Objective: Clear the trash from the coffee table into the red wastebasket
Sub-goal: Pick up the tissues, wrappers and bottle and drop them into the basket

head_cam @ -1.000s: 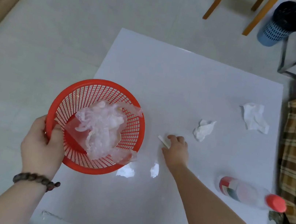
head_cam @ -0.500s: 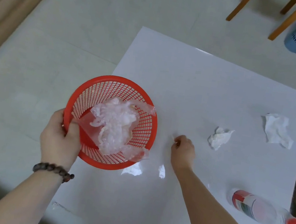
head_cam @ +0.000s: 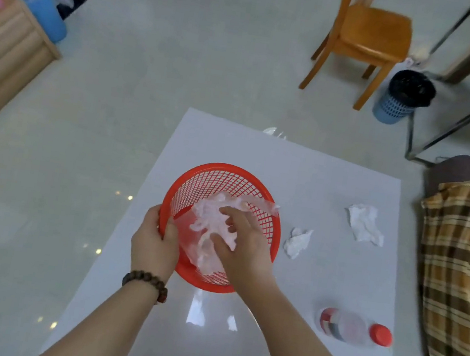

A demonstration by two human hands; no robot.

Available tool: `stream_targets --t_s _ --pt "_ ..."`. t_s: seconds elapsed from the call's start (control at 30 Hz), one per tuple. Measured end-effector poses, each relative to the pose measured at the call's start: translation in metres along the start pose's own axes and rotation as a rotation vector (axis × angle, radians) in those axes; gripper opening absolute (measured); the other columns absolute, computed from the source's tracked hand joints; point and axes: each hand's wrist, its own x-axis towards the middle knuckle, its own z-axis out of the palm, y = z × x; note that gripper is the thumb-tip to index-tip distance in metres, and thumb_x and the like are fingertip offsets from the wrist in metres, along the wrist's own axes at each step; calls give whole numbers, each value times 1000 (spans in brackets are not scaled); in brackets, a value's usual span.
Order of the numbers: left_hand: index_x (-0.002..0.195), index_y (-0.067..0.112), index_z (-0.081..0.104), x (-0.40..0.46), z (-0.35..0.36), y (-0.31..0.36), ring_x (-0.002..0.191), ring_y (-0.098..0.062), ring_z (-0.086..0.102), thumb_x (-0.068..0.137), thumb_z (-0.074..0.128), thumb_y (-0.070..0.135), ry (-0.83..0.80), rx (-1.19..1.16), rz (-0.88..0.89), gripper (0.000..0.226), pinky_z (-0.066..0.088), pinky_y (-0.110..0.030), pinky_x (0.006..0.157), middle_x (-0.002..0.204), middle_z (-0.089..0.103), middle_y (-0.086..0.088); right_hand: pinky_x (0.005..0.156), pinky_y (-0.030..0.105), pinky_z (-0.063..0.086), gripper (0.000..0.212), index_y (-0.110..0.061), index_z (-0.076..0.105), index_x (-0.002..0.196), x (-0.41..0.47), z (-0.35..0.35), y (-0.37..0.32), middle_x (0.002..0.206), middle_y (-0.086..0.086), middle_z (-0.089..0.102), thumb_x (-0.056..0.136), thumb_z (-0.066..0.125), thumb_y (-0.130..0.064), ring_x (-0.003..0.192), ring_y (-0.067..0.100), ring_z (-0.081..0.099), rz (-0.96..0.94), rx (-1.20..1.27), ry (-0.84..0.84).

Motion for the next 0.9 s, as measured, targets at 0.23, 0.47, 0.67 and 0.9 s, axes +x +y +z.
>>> stream_targets --t_s 0.23,0.47,0.67,0.9 --pt "110 17 58 12 18 1 79 -18 51 92 47 17 15 131 78 22 37 -30 71 90 57 6 90 32 46 32 -15 57 119 17 -41 128 113 3 54 86 61 -15 105 20 54 345 -63 234" --pt "109 23 57 25 33 -21 73 -19 53 91 47 23 33 195 86 20 40 -34 64 85 60 4 108 35 36 55 -24 40 140 48 -3 241 157 2 21 88 56 -14 142 23 20 552 -268 13" --pt "107 28 58 30 40 -30 72 -11 55 92 48 24 44 200 51 18 41 -30 59 83 59 13 91 30 42 42 -20 60 119 52 23 272 133 5 47 81 51 -3 121 26 37 585 -314 14" --pt "108 21 59 26 33 -21 71 -7 52 91 48 16 39 182 52 21 36 -23 61 85 58 12 83 32 47 26 -16 64 110 38 10 224 110 5 56 87 56 -6 104 27 54 509 -92 159"
